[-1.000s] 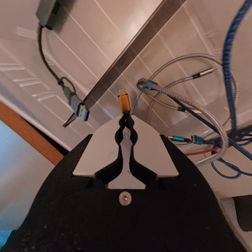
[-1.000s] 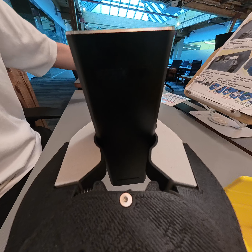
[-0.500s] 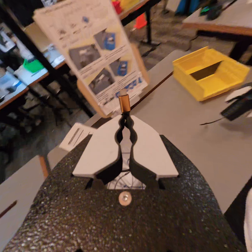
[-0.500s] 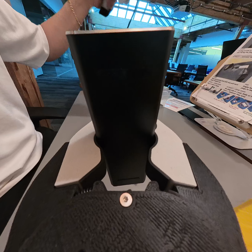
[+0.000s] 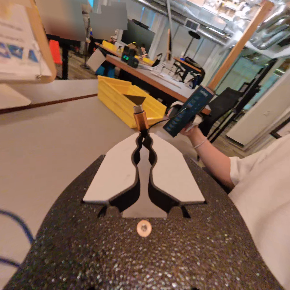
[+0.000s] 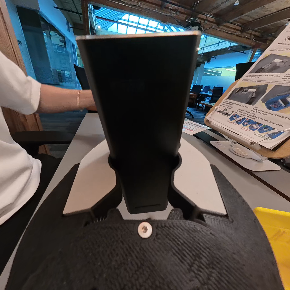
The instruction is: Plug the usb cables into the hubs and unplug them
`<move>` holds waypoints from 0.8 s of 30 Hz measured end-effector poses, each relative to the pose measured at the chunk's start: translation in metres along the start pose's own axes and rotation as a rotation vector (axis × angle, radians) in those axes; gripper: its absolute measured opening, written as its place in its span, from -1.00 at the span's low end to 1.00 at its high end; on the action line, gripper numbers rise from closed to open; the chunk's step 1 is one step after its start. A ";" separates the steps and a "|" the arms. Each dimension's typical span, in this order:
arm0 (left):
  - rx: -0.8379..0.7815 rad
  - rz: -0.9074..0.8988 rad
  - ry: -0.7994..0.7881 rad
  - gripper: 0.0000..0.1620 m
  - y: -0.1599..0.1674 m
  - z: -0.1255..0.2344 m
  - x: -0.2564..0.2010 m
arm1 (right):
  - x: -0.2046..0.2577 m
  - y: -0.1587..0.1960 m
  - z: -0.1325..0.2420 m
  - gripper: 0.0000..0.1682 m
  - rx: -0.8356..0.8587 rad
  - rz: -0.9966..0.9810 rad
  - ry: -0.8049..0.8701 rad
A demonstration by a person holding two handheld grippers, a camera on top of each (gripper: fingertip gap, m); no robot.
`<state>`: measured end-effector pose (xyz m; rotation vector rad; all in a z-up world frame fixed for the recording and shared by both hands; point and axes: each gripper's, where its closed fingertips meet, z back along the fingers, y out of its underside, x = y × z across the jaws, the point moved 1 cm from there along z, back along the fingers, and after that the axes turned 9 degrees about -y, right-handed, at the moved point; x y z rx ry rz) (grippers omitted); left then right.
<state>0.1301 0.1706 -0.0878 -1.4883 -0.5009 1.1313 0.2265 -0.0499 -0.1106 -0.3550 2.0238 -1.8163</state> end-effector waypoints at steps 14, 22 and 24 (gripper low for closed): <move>0.993 -0.464 -0.716 -0.59 0.140 0.106 0.066 | 0.002 0.003 -0.008 -0.13 -0.005 -0.007 -0.030; 0.603 -0.734 -0.225 -0.53 0.157 -0.062 -0.020 | 0.001 0.002 -0.005 -0.13 -0.012 -0.002 -0.025; 0.656 -0.831 -0.193 -0.59 0.174 -0.082 -0.013 | 0.001 0.001 -0.002 -0.13 -0.010 0.002 -0.021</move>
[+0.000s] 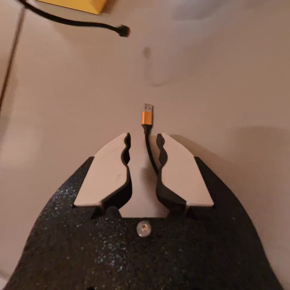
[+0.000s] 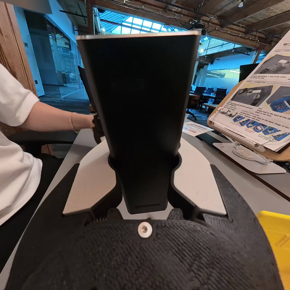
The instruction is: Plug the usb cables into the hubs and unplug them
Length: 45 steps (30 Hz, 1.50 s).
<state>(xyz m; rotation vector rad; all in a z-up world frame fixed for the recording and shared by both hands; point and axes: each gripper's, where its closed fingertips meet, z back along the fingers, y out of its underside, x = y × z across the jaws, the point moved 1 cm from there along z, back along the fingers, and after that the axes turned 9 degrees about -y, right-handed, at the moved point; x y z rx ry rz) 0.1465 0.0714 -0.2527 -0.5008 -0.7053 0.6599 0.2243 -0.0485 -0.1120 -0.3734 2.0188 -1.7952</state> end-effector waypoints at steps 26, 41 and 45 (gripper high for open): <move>-0.554 0.531 0.435 -0.92 -0.059 0.036 0.006 | 0.002 -0.007 0.005 -0.13 -0.025 0.021 -0.003; -0.044 0.524 0.455 -0.92 -0.135 0.115 0.045 | 0.018 0.009 -0.035 -0.13 -0.014 -0.017 -0.153; 0.107 0.402 0.472 -0.92 -0.143 0.105 0.043 | 0.023 0.016 -0.049 -0.13 0.016 -0.038 -0.184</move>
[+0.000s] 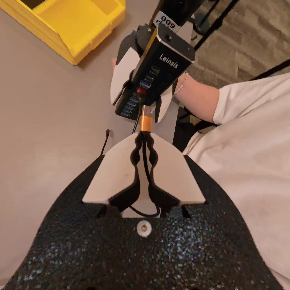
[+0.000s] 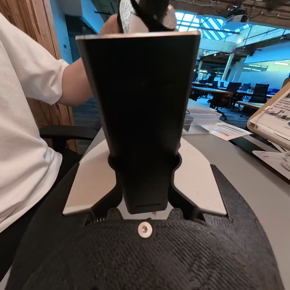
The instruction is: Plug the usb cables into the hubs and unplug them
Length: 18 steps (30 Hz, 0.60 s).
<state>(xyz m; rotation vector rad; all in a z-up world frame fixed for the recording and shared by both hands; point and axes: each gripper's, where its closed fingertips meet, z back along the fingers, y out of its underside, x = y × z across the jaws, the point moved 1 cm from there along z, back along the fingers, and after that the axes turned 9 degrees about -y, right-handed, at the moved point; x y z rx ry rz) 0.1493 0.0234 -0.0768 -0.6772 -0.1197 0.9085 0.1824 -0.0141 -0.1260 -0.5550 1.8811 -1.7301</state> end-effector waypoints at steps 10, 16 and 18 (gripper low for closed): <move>0.242 -0.070 0.038 -0.93 0.003 -0.028 0.002 | 0.000 0.012 -0.013 -0.13 0.088 -0.006 -0.004; 0.281 -0.060 0.053 -1.00 0.004 -0.035 0.008 | 0.000 0.015 -0.017 -0.13 0.092 -0.005 -0.015; 0.267 -0.075 0.006 -1.00 0.005 -0.040 0.016 | -0.001 0.017 -0.017 -0.13 0.095 -0.004 -0.006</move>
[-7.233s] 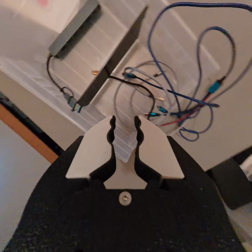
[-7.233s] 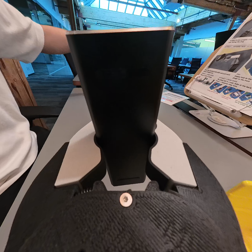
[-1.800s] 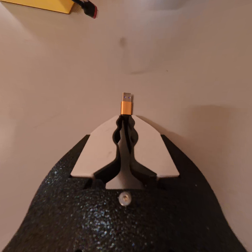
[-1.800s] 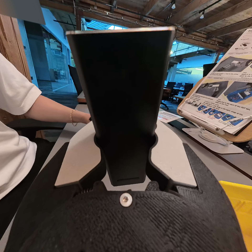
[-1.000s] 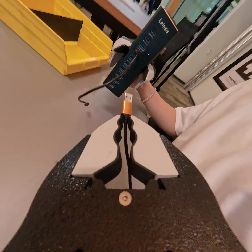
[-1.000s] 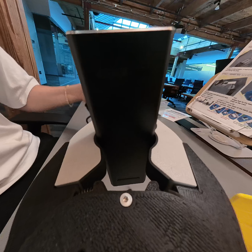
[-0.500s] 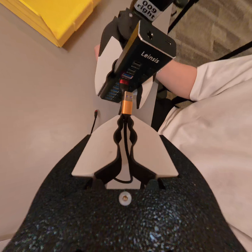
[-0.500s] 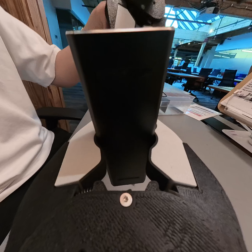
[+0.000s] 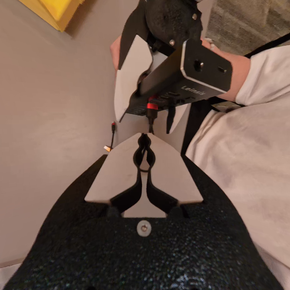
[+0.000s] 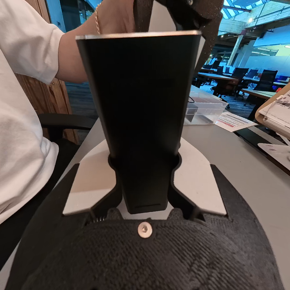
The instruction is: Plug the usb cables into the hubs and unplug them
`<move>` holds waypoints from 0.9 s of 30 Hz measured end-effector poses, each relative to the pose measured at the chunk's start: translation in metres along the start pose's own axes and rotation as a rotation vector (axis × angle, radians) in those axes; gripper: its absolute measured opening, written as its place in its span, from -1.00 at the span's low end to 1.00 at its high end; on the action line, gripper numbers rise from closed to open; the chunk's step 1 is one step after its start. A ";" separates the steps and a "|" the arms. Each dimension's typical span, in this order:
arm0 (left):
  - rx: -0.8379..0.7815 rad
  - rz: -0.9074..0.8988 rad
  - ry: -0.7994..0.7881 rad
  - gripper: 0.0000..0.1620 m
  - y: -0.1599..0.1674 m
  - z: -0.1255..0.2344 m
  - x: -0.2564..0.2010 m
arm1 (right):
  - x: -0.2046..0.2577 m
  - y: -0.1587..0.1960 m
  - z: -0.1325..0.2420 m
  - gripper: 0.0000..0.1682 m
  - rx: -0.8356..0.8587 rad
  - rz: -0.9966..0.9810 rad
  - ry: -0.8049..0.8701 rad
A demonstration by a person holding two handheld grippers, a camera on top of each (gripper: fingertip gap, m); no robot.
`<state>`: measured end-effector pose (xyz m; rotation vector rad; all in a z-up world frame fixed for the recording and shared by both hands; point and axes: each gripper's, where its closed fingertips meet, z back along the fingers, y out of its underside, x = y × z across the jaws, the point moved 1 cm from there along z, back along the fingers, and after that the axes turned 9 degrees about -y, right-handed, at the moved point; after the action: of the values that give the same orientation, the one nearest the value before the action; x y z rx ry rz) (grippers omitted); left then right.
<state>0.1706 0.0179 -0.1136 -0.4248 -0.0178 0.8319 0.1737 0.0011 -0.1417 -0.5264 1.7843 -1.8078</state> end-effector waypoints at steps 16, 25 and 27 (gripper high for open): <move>-0.394 -0.460 -0.251 -0.67 0.043 -0.151 -0.067 | -0.024 0.016 0.049 -0.13 0.001 -0.042 0.182; -0.384 -0.468 -0.331 -0.92 0.052 -0.168 -0.062 | -0.022 0.012 0.049 -0.13 -0.011 -0.030 0.169; -0.375 -0.442 -0.350 -0.92 0.051 -0.168 -0.058 | -0.022 0.012 0.049 -0.13 -0.013 -0.033 0.167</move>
<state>0.1248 -0.0536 -0.2783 -0.5949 -0.5806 0.4531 0.2220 -0.0232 -0.1493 -0.4224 1.9086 -1.9130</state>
